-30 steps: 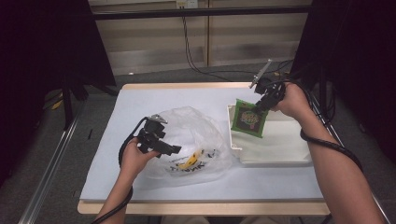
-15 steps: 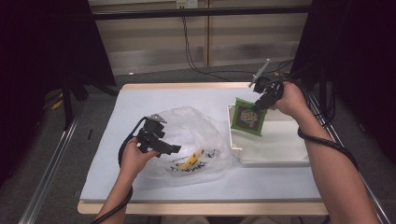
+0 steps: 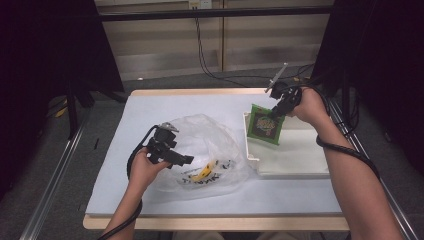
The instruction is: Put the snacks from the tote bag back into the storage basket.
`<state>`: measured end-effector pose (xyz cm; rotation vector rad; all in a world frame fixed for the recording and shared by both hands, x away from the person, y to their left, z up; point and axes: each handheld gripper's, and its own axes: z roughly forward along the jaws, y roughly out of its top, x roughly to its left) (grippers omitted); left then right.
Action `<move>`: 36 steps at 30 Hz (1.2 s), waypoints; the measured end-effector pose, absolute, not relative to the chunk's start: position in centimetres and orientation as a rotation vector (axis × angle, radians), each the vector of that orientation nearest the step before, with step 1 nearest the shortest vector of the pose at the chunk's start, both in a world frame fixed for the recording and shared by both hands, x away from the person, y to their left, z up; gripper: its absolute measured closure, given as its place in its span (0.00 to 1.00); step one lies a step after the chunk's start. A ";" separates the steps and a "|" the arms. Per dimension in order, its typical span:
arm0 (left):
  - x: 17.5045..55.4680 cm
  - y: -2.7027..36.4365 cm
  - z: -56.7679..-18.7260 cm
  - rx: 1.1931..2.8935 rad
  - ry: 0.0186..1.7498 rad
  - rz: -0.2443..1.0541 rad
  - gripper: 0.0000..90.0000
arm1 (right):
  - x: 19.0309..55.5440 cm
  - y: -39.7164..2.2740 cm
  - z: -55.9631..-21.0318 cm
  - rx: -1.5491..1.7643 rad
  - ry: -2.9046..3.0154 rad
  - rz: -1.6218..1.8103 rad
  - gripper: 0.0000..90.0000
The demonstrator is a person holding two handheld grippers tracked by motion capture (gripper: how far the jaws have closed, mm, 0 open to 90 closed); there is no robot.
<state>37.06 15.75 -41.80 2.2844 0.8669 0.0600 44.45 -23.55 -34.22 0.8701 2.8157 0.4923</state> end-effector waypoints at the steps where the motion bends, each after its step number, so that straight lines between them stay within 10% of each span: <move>1: 37.1 15.8 -41.8 2.285 0.867 0.058 0.05 | 44.5 -23.5 -34.3 0.875 2.816 0.488 0.86; 36: 37.1 15.2 -42.1 2.294 0.855 0.038 0.05 | 45.7 -23.4 -35.4 0.848 2.829 0.467 0.85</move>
